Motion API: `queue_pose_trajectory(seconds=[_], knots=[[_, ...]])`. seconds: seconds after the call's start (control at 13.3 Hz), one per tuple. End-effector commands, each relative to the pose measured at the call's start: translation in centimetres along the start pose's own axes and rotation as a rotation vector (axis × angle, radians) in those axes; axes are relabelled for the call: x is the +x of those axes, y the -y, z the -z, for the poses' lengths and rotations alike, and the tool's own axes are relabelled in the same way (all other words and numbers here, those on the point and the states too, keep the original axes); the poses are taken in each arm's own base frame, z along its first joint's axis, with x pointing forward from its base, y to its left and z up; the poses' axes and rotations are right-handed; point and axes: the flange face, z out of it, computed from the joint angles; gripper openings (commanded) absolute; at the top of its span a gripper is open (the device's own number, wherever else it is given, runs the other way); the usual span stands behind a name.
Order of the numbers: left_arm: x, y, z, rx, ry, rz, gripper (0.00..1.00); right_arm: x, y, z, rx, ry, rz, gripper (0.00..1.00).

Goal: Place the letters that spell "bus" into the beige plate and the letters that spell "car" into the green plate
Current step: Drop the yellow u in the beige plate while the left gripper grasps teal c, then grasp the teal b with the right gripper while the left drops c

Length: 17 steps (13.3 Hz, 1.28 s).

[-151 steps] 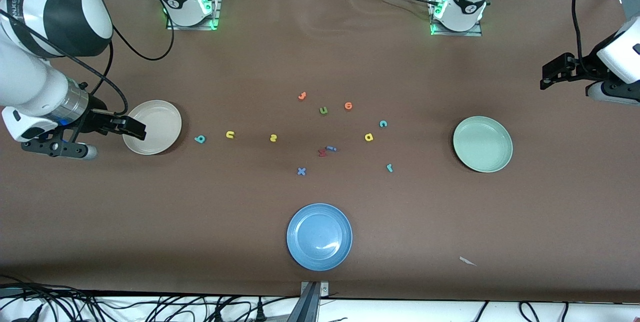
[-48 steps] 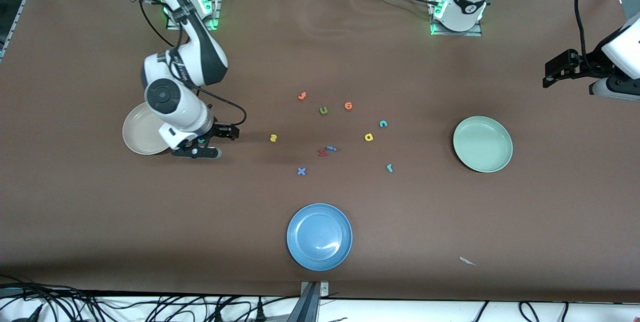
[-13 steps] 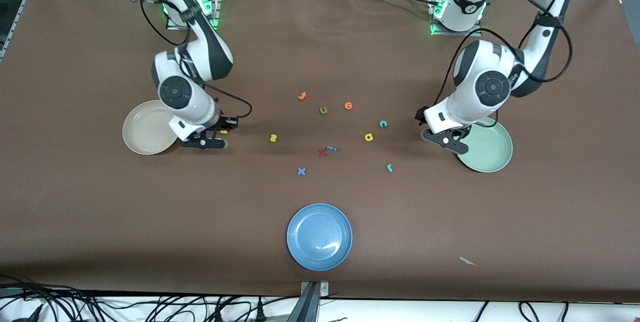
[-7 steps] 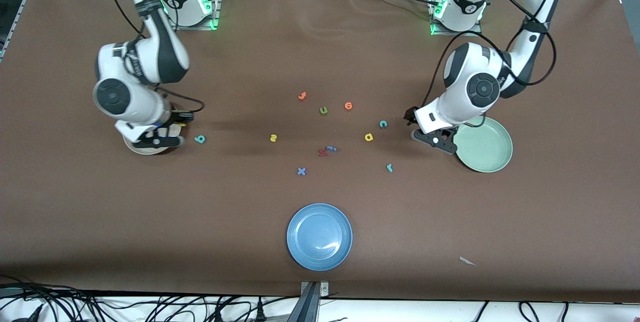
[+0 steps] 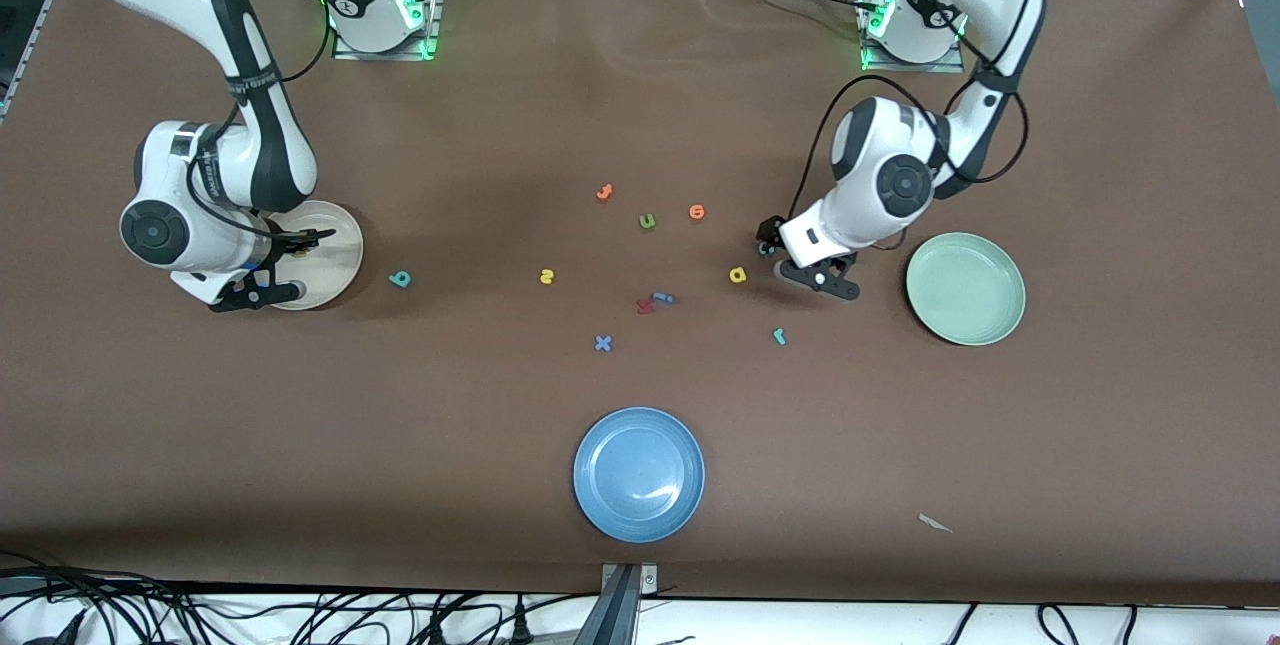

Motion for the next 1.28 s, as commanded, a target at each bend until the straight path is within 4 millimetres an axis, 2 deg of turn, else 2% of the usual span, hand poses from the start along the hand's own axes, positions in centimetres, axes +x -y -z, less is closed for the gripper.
queue_pose_trajectory(seconds=[0.0,0.15,0.23,0.3,0.38,0.45,0.53,0.6,0.75,0.83,0.98,1.05,1.2], knots=[[-0.3,-1.9,-2.3,0.003,-0.019,0.018,1.00,0.3,-1.9,-2.1,-0.019,-0.005,0.065,0.15],[-0.6,-2.3,-2.7,0.005,-0.012,0.010,1.00,0.6,-2.4,-3.4,-0.027,-0.006,0.074,0.15],[-0.6,-2.3,-2.9,0.007,-0.010,0.008,1.00,0.6,-2.4,-3.3,-0.026,-0.005,0.073,0.21],[-0.8,-2.5,-3.0,0.009,-0.006,0.003,0.99,0.5,-2.4,-2.9,-0.025,-0.008,0.073,0.44],[-0.9,-2.6,-3.1,0.010,-0.004,0.000,0.95,0.5,-2.4,-2.6,-0.024,-0.012,0.074,0.82],[-1.0,-2.5,-3.2,0.012,-0.001,-0.003,0.87,0.2,-2.4,-1.4,-0.018,-0.021,0.076,0.99],[-1.1,-2.6,-3.3,0.014,0.002,-0.006,0.69,-0.1,-2.1,0.3,-0.006,-0.021,0.070,0.99],[-1.2,-2.6,-3.3,0.015,0.004,-0.010,0.57,-0.2,-0.9,2.4,0.007,-0.027,0.075,0.99],[-1.3,-2.8,-3.4,0.026,0.006,-0.030,0.41,0.3,2.2,6.5,0.007,-0.066,0.085,0.99],[-1.5,-2.8,-3.6,0.036,0.011,-0.045,0.38,0.8,4.0,7.3,0.011,-0.082,0.089,0.99],[-1.6,-2.8,-3.7,0.045,0.015,-0.057,0.28,1.6,8.3,7.9,0.029,-0.099,0.045,0.98],[-1.7,-2.8,-3.8,0.050,0.016,-0.066,0.22,2.1,9.7,7.6,0.040,-0.110,0.013,0.98],[-1.8,-2.6,-3.8,0.054,0.019,-0.068,0.07,3.9,11.0,5.4,0.043,-0.179,-0.001,0.98]])
